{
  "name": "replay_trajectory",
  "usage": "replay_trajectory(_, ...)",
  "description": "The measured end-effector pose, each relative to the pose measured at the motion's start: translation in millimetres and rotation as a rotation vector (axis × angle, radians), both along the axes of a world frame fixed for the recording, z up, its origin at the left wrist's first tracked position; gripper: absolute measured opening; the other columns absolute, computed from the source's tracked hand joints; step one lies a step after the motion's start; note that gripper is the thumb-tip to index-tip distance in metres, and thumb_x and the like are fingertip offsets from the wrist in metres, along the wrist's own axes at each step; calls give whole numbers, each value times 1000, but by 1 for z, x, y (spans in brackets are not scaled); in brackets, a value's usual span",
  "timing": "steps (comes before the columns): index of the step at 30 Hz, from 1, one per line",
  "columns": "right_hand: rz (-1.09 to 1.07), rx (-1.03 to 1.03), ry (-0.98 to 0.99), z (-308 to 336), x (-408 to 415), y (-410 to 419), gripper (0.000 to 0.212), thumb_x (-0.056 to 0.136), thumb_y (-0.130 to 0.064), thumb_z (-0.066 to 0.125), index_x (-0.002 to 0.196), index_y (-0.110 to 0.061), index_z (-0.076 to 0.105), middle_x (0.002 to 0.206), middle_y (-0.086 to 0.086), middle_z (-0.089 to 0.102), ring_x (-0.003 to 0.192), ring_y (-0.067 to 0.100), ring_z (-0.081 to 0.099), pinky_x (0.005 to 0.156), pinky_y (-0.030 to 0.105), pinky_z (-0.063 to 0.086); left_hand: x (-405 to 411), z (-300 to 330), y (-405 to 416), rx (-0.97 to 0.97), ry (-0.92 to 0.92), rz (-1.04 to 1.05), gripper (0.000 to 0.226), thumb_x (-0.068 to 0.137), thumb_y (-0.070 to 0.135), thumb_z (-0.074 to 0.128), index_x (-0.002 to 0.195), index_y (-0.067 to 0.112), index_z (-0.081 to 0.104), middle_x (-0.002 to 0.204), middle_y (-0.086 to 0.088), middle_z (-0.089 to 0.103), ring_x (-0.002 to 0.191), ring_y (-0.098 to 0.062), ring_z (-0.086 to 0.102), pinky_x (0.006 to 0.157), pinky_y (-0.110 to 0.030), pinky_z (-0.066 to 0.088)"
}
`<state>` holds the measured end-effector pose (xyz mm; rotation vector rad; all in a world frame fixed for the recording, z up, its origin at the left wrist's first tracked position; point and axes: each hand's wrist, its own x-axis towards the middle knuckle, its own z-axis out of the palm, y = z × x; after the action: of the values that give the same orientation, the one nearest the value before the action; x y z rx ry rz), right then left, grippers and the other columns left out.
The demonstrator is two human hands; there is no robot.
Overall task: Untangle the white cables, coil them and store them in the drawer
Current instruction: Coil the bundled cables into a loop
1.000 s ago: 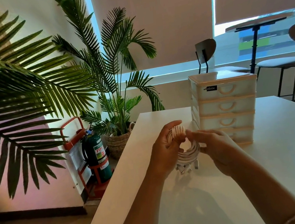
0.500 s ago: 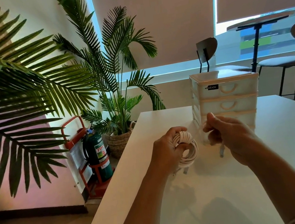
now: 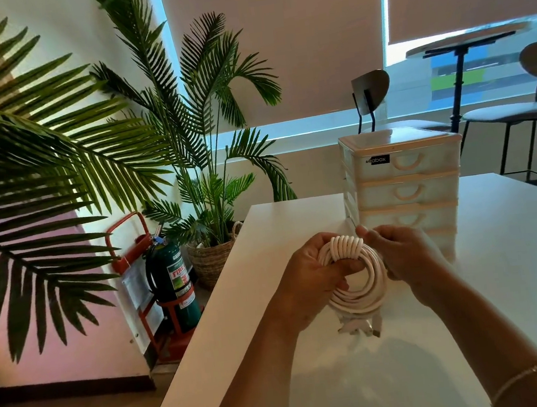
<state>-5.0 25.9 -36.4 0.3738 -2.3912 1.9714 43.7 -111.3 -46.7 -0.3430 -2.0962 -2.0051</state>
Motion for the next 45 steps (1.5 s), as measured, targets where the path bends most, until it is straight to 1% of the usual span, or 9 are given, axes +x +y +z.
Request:
replay_trajectory(8,204,73,-215,-1,3,5,24,92,-10,51,74,-5,67,49,1,45,44,11,33,45,22,25,0,-1,4,20,97,49,30,79,-4,64,92,23,59,80,8,63,63,-5,59,52,-16,47)
replay_trajectory(11,140,204,-132,0,6,4,12,86,-9,58,81,-10,68,62,1,56,57,10,45,52,20,32,-2,-1,3,4,111,122,29,80,-1,65,90,25,59,77,10,63,64,-3,59,54,-17,49)
replay_trajectory(16,-182,77,196,5,8,-4,15,81,-30,68,68,-29,59,80,-7,63,83,13,59,76,31,46,-9,-8,-2,-128,98,383,24,78,15,72,91,27,56,82,7,62,67,-11,58,66,-28,52)
replay_trajectory(23,-135,629,559,-5,26,-26,16,85,-28,61,96,-26,73,124,-4,55,112,15,42,79,24,34,-9,-12,-8,-229,151,623,31,79,28,71,105,20,56,89,9,60,80,-11,59,67,-16,49)
replay_trajectory(28,-58,797,451,-3,27,-29,28,93,-26,44,100,-22,71,129,-1,50,121,21,38,92,30,39,-10,-14,-1,-225,156,511,23,82,20,68,100,25,54,85,17,57,75,3,55,61,0,42)
replay_trajectory(35,12,357,205,-1,21,-23,14,81,-19,65,77,-12,76,117,-4,57,120,8,44,88,21,35,-14,-13,-9,-59,78,293,25,78,19,71,91,36,57,97,3,65,93,-18,63,81,-33,54)
replay_trajectory(40,51,67,76,-2,26,-26,17,73,-17,72,56,-21,72,106,-6,60,103,12,57,85,33,50,-12,-11,-9,-32,89,248,36,62,62,68,89,39,60,93,4,68,86,-15,67,74,-31,56)
replay_trajectory(42,97,-53,-47,2,27,-25,18,74,-17,71,56,-17,71,89,1,67,85,16,62,80,30,49,-12,-10,-11,-82,109,268,28,65,60,63,86,42,60,84,10,67,79,-9,65,68,-27,55)
replay_trajectory(45,158,-96,-203,8,23,-18,14,76,-17,65,64,-10,69,86,10,66,89,24,58,92,39,41,-10,-8,-15,-116,113,244,9,83,34,65,87,38,59,77,10,64,68,-2,59,62,-23,50)
